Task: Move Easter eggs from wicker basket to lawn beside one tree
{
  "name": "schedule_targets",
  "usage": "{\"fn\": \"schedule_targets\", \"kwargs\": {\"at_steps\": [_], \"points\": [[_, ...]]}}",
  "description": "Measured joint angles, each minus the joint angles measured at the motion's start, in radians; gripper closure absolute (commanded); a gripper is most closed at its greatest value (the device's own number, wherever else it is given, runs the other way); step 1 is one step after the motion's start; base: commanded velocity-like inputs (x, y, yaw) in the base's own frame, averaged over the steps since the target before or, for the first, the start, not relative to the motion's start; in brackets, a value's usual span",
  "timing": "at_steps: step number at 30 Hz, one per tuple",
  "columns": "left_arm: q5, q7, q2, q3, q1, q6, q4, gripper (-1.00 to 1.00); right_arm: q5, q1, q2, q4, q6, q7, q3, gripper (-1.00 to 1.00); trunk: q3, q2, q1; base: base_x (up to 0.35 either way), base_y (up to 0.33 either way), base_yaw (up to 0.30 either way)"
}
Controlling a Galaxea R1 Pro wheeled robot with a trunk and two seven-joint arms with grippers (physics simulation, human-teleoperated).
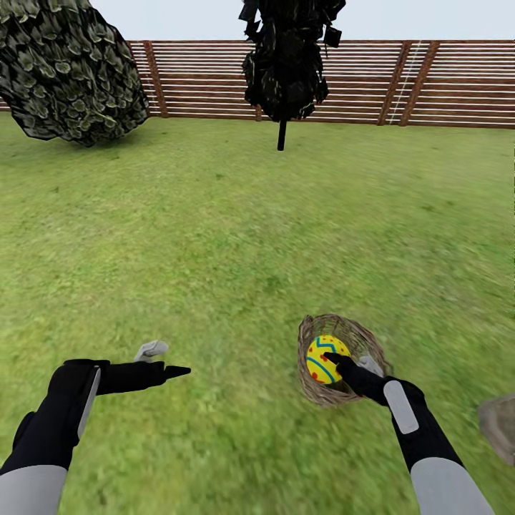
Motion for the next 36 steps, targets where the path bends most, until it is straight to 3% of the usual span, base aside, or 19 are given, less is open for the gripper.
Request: {"fn": "schedule_targets", "kwargs": {"at_steps": [10,19,36], "points": [[0.001,-0.002,0.001,0.001,0.000,0.001,-0.001,-1.00,0.002,0.000,0.001,0.007,-0.001,0.000,0.000,1.00,0.031,0.070,-0.039,-0.242,0.001,0.000],[0.013,-0.009,0.001,0.004,0.001,-0.001,-0.007,-1.00,0.006,0.000,0.000,0.009,-0.001,0.000,-0.002,1.00,0.031,0.070,-0.039,-0.058,-0.053,0.000],[0.011,-0.008,0.000,0.000,0.001,-0.003,-0.007,-1.00,0.004,0.000,-0.004,0.010,-0.029,-0.003,-0.003,1.00,0.031,0.070,-0.039,-0.246,-0.205,0.000]]}}
